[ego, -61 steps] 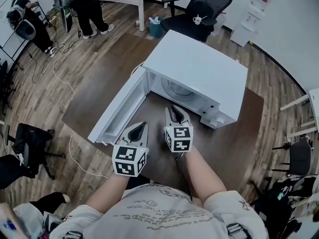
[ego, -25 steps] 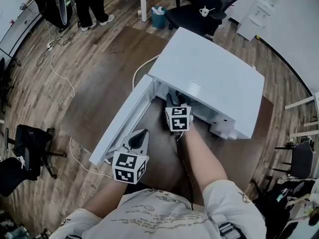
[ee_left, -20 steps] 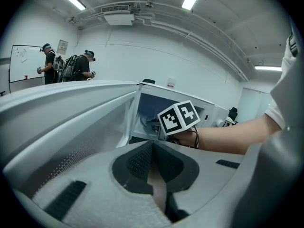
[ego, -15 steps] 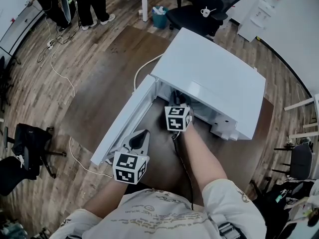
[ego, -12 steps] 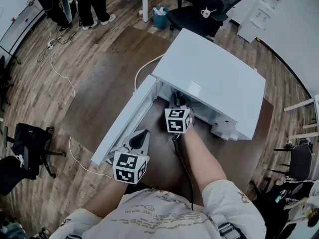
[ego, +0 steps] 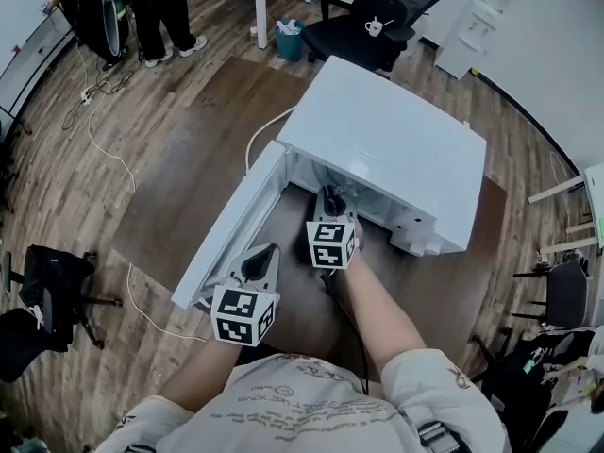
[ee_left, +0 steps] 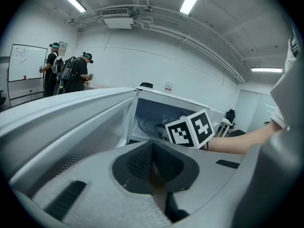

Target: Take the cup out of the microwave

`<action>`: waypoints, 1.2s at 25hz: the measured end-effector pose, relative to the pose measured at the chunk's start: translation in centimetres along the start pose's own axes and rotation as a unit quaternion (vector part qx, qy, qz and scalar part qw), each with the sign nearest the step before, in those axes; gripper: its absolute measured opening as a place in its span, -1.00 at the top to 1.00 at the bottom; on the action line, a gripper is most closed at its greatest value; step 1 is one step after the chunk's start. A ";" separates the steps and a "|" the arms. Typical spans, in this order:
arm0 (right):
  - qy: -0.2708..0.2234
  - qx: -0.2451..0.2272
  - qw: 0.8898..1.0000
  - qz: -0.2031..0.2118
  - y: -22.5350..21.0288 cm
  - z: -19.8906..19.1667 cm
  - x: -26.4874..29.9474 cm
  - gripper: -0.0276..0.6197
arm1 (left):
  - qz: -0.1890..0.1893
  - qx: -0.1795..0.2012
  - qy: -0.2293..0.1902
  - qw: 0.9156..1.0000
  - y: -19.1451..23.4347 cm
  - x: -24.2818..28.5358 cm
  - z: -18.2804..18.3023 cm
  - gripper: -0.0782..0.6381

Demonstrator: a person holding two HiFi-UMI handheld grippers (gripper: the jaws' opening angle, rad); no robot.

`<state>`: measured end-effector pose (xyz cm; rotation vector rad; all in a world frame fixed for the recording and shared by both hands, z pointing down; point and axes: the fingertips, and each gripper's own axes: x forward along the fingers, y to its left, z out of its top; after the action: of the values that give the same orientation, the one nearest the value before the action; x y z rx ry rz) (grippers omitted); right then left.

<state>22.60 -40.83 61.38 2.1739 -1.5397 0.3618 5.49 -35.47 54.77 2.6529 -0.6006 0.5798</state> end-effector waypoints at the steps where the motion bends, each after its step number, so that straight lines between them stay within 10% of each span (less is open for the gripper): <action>1: -0.001 0.003 1.000 -0.001 0.1 0.1 -0.6 0.80 | -0.003 0.001 -0.002 1.000 -0.1 -0.1 0.1 0.75; 18: -0.023 0.062 0.998 -0.011 0.7 0.9 -12.4 0.80 | -0.060 0.025 -0.028 0.998 -2.6 1.0 3.1 0.75; 30: -0.041 0.145 0.983 -0.102 -4.3 -0.5 -21.5 0.80 | -0.165 0.076 -0.009 0.983 -10.6 2.9 2.6 0.75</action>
<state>19.26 -21.74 51.04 2.5736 -1.3586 0.4583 13.65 -28.56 51.23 2.8173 -0.1152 0.5203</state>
